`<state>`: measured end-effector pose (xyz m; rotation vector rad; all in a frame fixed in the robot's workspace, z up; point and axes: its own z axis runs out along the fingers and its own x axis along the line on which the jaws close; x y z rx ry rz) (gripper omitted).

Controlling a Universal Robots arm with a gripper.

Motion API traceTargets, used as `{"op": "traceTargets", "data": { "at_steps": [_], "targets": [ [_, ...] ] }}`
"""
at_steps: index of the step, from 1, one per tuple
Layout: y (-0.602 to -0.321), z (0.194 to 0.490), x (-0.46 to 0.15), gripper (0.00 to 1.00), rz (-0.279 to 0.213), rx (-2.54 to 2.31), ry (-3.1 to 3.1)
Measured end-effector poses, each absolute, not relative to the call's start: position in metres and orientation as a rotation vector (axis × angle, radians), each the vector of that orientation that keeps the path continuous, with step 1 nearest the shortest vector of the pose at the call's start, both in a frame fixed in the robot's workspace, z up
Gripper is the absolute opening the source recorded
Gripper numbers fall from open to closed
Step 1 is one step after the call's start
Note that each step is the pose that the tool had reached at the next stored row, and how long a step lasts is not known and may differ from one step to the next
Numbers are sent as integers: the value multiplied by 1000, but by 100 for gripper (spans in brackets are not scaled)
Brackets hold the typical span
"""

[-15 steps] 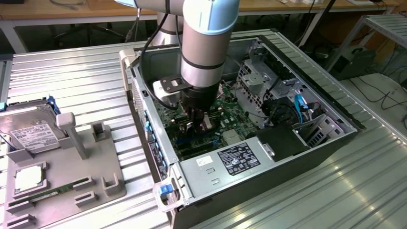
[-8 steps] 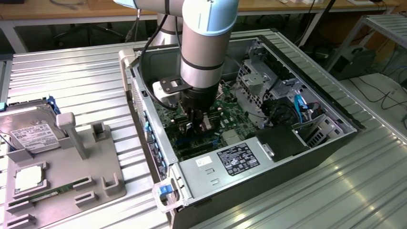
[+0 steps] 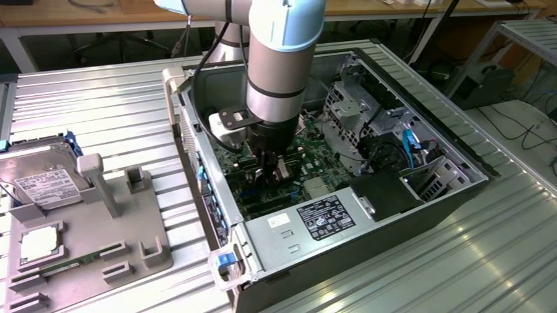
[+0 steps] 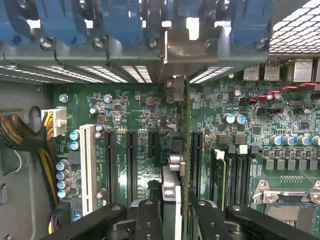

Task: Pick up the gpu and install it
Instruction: 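Insert the gpu into the slot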

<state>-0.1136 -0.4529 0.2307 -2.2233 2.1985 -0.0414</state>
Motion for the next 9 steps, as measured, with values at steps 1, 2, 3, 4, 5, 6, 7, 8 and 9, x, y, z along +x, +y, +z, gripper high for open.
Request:
{"op": "traceTargets", "data": {
  "at_steps": [1, 2, 3, 4, 5, 6, 7, 8, 9],
  "targets": [
    [-453, 231, -114, 28, -41, -2223, 2198],
    [-453, 231, -114, 28, -41, -2223, 2198],
    [-453, 230, -114, 28, -39, -2221, 2198],
    [-453, 230, -114, 29, -40, -2222, 2198],
    [-453, 233, -114, 35, -42, -2223, 2199],
    [-453, 237, -114, 42, -42, -2223, 2198],
    [-453, 242, -114, 42, -43, -2222, 2197],
    [-453, 247, -114, 42, -43, -2222, 2197],
    [-453, 251, -114, 42, -44, -2222, 2197]
  ]
}}
